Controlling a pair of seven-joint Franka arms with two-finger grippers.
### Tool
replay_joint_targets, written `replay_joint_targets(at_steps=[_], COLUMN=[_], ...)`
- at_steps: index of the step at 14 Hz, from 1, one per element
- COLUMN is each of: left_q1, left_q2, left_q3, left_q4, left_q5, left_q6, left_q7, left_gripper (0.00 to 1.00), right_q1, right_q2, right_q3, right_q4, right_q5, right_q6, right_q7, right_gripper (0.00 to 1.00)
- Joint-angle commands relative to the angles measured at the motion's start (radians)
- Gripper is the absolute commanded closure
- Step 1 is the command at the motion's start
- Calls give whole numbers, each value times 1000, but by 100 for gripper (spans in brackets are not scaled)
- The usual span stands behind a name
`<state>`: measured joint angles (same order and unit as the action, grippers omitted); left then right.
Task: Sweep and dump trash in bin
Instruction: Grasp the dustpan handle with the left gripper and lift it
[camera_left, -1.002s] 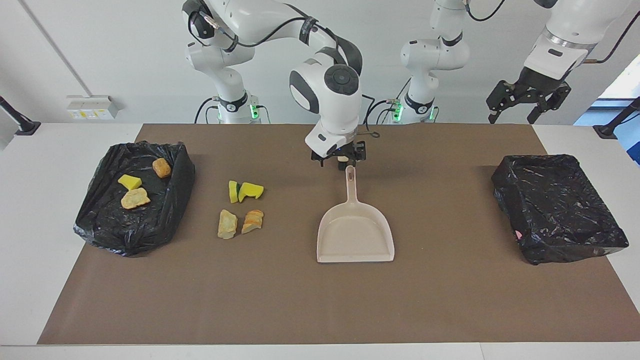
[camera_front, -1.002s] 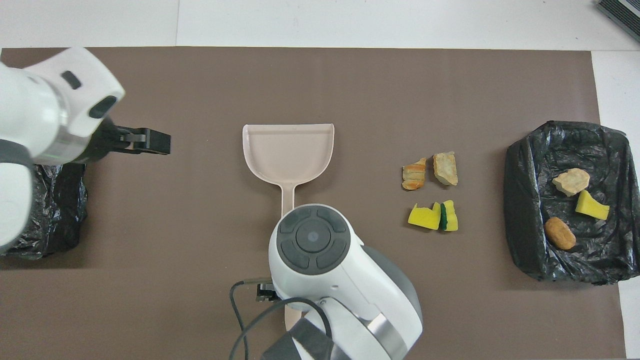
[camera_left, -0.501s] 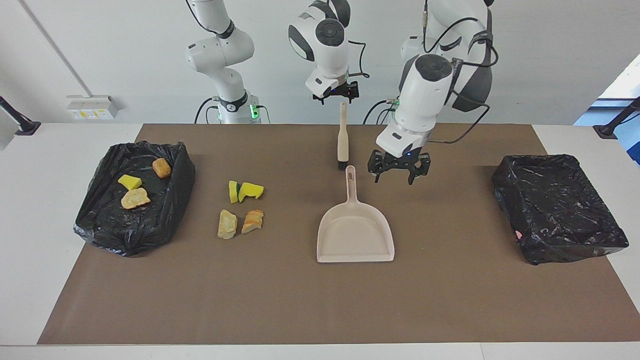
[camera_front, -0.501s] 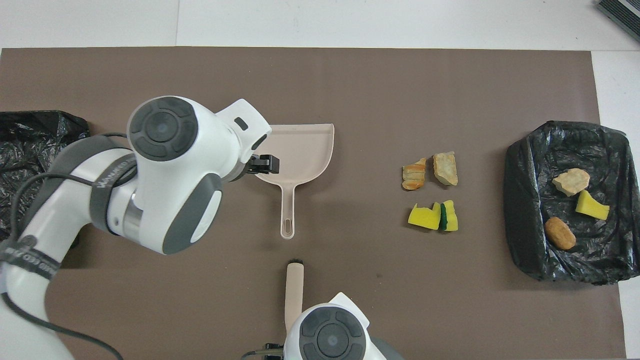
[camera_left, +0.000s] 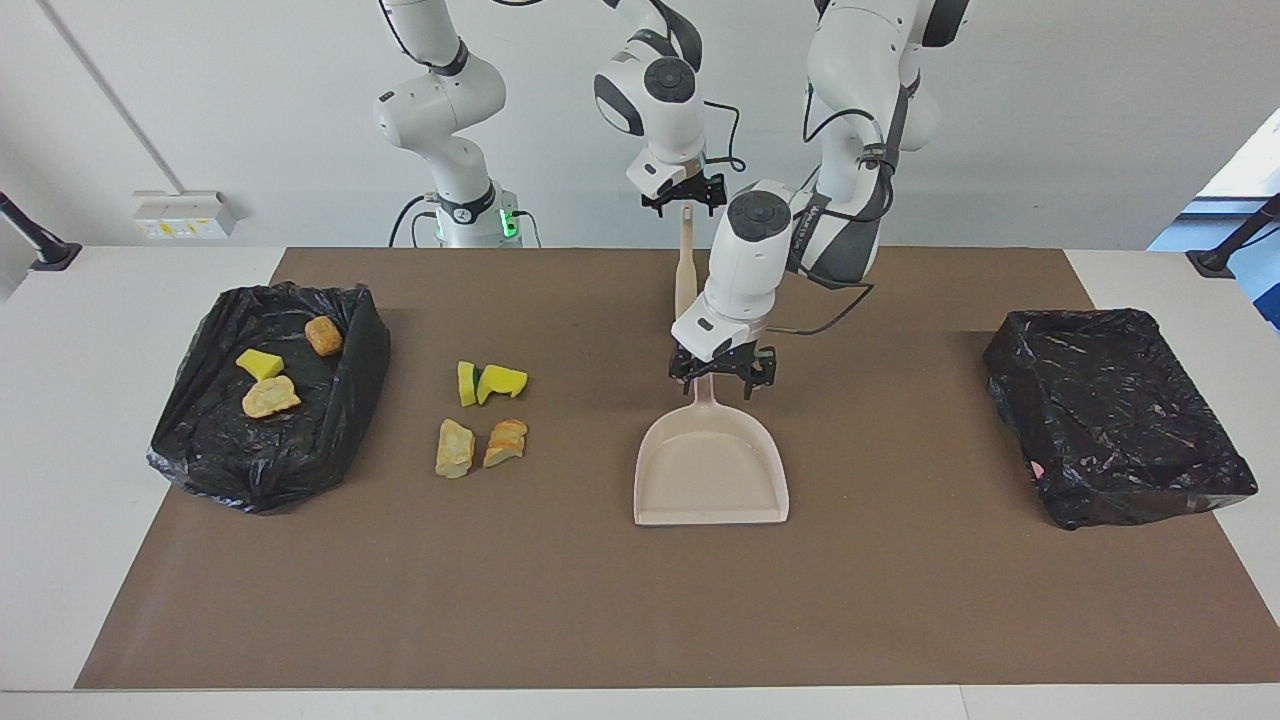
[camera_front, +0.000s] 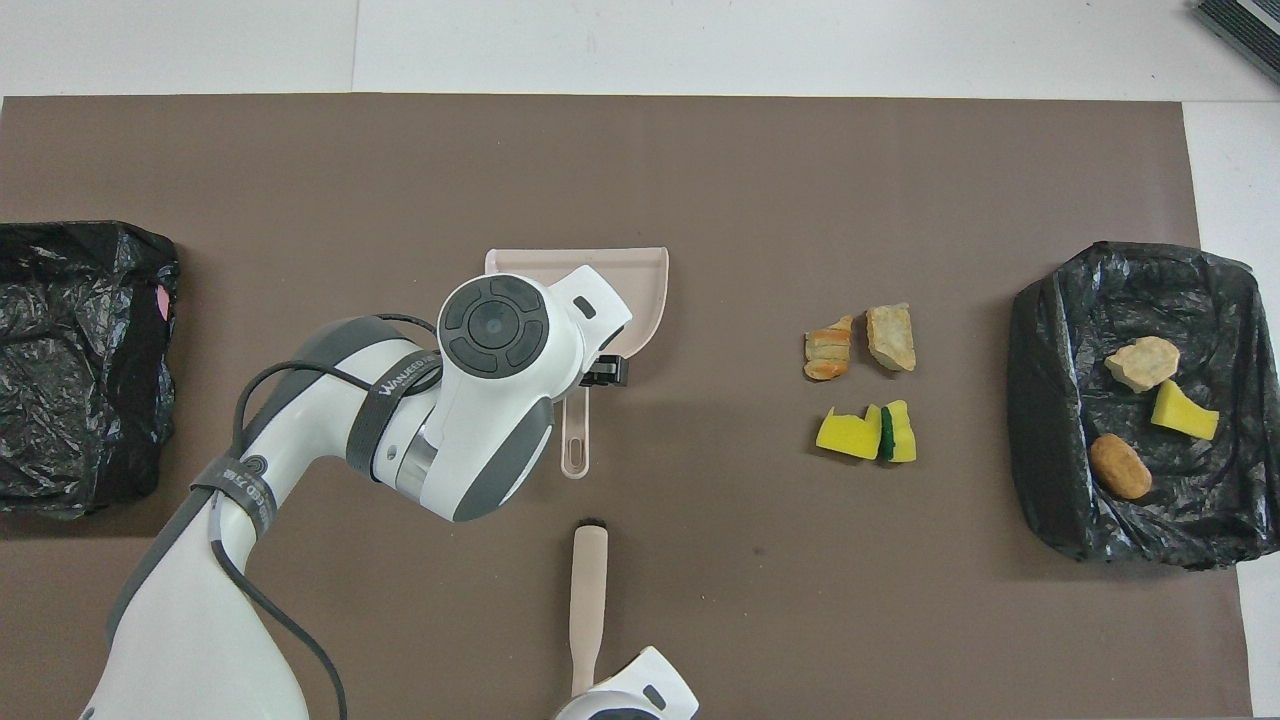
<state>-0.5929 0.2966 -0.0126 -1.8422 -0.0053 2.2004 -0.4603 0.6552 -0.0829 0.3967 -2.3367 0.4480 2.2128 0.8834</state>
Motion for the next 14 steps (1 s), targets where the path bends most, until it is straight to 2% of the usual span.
replay_joint_targets(at_steps=[1, 2, 3, 5, 6, 7, 8, 10, 11, 12, 14], left_q1=[-33, -33, -33, -44, -45, -44, -45, -42, -38, -31, -19], left_q2=[4, 4, 4, 4, 4, 4, 3, 3, 3, -10, -51], left_q3=[17, 17, 16, 16, 16, 16, 16, 17, 17, 19, 28], left_q4=[-49, -49, -49, -58, -58, -58, -61, -51, -46, -43, -34], left_q5=[18, 18, 18, 18, 18, 18, 18, 18, 21, 45, 68], left_q6=[25, 28, 27, 28, 29, 25, 18, 16, 13, 0, -77], left_q7=[-37, -37, -38, -66, -66, -63, -61, -52, -43, -17, 61], left_gripper=[0, 0, 4, 22, 36, 51, 60, 82, 95, 100, 100], right_q1=[17, 17, 17, 17, 17, 17, 17, 18, 18, 18, 17], right_q2=[44, 43, 43, 43, 43, 43, 43, 41, 41, 41, 46], right_q3=[-4, -5, -4, -4, -4, -5, -4, -4, -5, -5, -5], right_q4=[-10, -15, -27, -36, -36, -36, -36, -36, -36, -36, -35], right_q5=[18, 18, 18, 18, 18, 18, 18, 14, 3, 0, -9], right_q6=[70, 68, 70, 77, 79, 79, 79, 79, 79, 79, 73], right_q7=[22, 20, 19, 19, 19, 17, 17, 14, 9, 3, -7], right_gripper=[0, 0, 0, 0, 7, 23, 39, 89, 100, 100, 100])
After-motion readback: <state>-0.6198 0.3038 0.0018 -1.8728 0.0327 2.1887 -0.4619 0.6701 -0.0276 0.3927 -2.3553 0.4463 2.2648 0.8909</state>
